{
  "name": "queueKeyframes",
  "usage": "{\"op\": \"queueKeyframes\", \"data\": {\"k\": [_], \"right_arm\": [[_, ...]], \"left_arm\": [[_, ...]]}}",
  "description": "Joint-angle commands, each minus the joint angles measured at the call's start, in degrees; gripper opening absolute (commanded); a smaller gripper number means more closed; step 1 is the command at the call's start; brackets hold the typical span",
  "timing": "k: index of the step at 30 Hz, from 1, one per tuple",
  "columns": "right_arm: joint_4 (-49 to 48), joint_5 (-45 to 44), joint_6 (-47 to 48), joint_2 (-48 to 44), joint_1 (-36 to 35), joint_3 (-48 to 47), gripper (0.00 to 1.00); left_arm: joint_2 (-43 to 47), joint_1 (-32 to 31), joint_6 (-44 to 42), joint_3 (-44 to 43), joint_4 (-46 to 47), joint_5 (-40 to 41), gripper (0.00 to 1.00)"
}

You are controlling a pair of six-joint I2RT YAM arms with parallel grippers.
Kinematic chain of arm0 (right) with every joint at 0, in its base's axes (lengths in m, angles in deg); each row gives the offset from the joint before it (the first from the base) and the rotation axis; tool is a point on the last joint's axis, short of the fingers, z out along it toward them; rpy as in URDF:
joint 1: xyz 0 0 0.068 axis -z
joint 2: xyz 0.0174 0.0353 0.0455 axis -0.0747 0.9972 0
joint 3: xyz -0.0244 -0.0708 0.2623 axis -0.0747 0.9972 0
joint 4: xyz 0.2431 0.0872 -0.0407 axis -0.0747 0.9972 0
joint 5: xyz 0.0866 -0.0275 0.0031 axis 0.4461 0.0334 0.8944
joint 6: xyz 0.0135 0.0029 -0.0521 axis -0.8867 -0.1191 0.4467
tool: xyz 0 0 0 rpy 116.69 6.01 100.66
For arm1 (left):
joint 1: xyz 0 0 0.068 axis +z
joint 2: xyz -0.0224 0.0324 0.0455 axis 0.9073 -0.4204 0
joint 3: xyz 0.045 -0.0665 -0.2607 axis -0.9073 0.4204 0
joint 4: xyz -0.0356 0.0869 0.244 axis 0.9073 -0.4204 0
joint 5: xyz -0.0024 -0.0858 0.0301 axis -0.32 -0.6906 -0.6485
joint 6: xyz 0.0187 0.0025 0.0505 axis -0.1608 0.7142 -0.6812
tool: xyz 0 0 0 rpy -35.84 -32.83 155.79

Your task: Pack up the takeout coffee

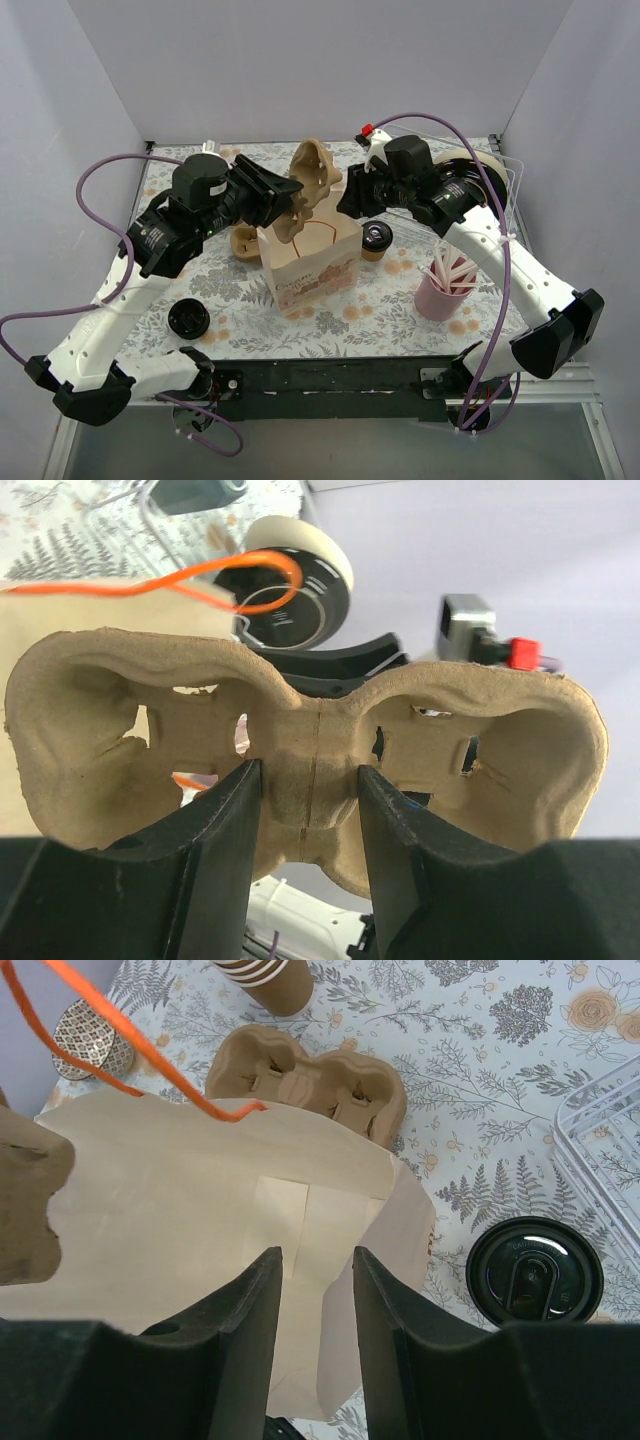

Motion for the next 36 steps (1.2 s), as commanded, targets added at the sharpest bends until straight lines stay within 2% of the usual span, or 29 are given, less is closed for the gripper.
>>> {"op": "queueKeyframes", "data": {"k": [1, 5, 12, 15, 19, 22, 24, 25, 29, 34, 36], "right_arm": [[-1.61, -0.47, 0.78, -2.37, 0.27, 1.02, 0.41], [-2.58, -0.73, -0.1, -2.73, 0.18, 1.99, 0.37], [-3.64, -2.92, -2.73, -2.55, 0.18, 2.7, 0.29], [-3.46, -3.89, -3.96, -2.72, 0.18, 3.05, 0.22], [-4.16, -3.72, -6.85, -3.51, 0.1, 4.1, 0.07], [-5.21, -3.89, -9.32, -4.83, 0.01, 5.86, 0.03], [-5.92, -3.02, -10.82, -5.27, 0.01, 6.12, 0.07], [-5.83, -2.58, -10.65, -5.53, 0.1, 5.69, 0.17], [-6.97, -1.7, 1.35, -6.59, 0.27, 1.74, 0.37], [-13.2, 1.28, 14.65, -7.38, 1.41, -0.91, 0.47], [-17.67, 8.12, 19.29, -7.38, 2.55, -0.03, 0.49]], "left_arm": [[4.05, -0.21, 9.58, 5.5, 5.61, -1.71, 0.17], [3.35, -0.21, 10.37, 6.74, 5.71, -5.48, 0.17], [4.84, -0.21, 13.97, 7.09, 3.25, -5.31, 0.17], [4.94, -0.21, 15.2, 5.51, 2.73, -5.41, 0.16], [3.62, -0.21, 14.85, 0.24, 0.01, -3.39, 0.16], [3.96, -0.21, 16.43, -0.39, 0.26, -3.38, 0.16], [4.67, -0.21, 17.48, -0.12, -0.26, -3.12, 0.17], [4.93, -0.21, 17.84, -0.12, -0.7, -3.03, 0.17], [6.69, -0.21, 18.98, 0.93, -0.18, -2.94, 0.17], [8.45, -0.21, 18.28, 0.23, -2.2, -0.75, 0.18], [9.41, -0.21, 18.19, 1.98, -0.71, -1.18, 0.19]]}}
